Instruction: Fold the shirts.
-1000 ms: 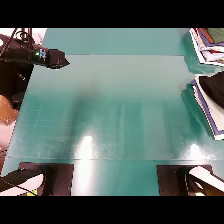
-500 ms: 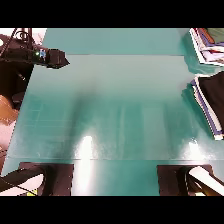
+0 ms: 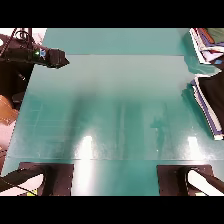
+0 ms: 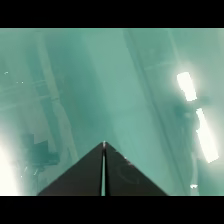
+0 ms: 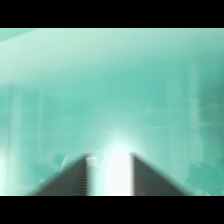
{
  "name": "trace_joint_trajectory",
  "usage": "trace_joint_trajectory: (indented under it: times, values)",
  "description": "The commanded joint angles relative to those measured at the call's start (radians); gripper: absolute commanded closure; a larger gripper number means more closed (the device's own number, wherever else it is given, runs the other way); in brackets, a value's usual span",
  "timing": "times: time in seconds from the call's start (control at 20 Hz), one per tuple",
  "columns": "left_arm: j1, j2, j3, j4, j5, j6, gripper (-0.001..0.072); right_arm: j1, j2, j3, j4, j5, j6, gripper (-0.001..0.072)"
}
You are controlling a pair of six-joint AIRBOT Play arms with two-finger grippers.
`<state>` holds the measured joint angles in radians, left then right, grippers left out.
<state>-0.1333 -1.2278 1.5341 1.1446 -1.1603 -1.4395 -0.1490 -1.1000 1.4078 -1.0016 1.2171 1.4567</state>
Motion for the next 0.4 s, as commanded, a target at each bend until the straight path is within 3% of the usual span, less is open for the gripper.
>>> trace_joint_trajectory:
  times: [0.0, 0.35]
  values:
    - [0.000, 0.000, 0.000, 0.000, 0.001, 0.000, 0.0681, 0.160, -0.020, 0.007, 0.004, -0.035, -0.001, 0.0691]
    - [0.000, 0.000, 0.000, 0.000, 0.000, 0.000, 0.0681, 0.212, -0.063, 0.006, 0.005, -0.011, -0.001, 0.0693]
